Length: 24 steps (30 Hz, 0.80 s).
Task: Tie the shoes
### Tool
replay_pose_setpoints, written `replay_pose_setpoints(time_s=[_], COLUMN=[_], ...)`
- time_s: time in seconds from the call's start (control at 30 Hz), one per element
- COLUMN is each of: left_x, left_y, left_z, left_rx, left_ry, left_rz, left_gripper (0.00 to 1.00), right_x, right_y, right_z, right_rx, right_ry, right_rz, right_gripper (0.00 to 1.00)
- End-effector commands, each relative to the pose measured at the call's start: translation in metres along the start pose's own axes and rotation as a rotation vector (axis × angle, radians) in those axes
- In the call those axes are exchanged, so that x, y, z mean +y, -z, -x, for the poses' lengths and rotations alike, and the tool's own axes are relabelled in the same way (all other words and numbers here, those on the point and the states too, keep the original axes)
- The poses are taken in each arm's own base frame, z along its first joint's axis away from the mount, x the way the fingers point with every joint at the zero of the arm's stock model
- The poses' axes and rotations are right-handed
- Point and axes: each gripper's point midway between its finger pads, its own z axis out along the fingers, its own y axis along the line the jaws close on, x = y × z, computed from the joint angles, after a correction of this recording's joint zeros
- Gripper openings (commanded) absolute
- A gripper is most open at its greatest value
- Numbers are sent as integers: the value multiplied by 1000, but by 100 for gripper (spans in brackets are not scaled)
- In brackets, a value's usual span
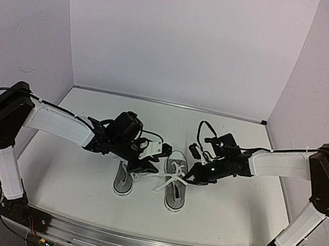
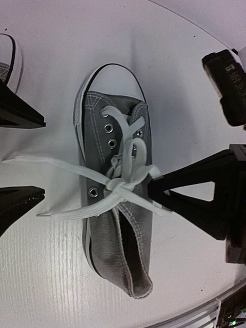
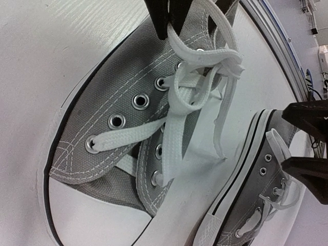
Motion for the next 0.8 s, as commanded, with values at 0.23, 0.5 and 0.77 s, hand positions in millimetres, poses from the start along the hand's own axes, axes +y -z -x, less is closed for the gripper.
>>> replay_pose_setpoints(time_s=[0.23,0.5,0.77], left_x=[39,34,16], left_y=[-8,-18,-28], left_z=[54,36,22], left_rx=[-123,-107,-72], left_ry=[-84,-133,-227], left_rz=[60,4,-118], left_gripper=[40,40,41], right_x=[12,15,14], right_y=[-6,-16,-19], right_z=[26,34,35], right_rx=[-74,-69,-66], right_ry=[24,34,27], right_rz=[9,28,25], right_gripper=[0,0,0])
